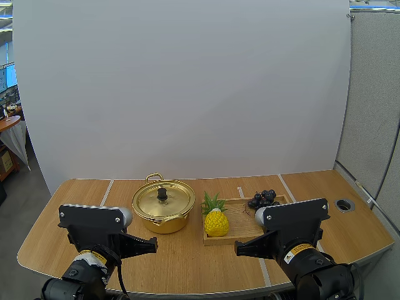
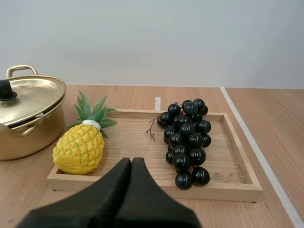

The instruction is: Open the pot, put the grape inside, and close it

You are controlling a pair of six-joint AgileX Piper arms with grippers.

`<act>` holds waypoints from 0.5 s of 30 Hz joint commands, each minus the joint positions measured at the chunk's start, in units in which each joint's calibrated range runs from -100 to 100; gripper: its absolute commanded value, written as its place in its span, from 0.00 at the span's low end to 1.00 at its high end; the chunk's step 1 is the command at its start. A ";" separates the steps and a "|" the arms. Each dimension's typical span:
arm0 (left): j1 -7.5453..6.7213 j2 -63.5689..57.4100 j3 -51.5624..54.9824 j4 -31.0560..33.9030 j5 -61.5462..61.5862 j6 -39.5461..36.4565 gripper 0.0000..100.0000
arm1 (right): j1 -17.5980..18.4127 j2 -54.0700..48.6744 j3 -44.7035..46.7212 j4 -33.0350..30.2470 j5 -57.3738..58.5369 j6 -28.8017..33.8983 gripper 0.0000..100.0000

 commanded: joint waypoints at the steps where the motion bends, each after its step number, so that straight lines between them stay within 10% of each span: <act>1: 0.04 -0.18 -5.35 0.83 -1.10 -0.53 0.00 | -0.20 -0.38 -3.68 -0.64 -1.61 -0.27 0.00; 15: 0.04 -0.18 -24.02 0.83 3.54 5.95 0.00 | -0.20 -0.38 -23.30 -1.01 1.02 -0.27 0.00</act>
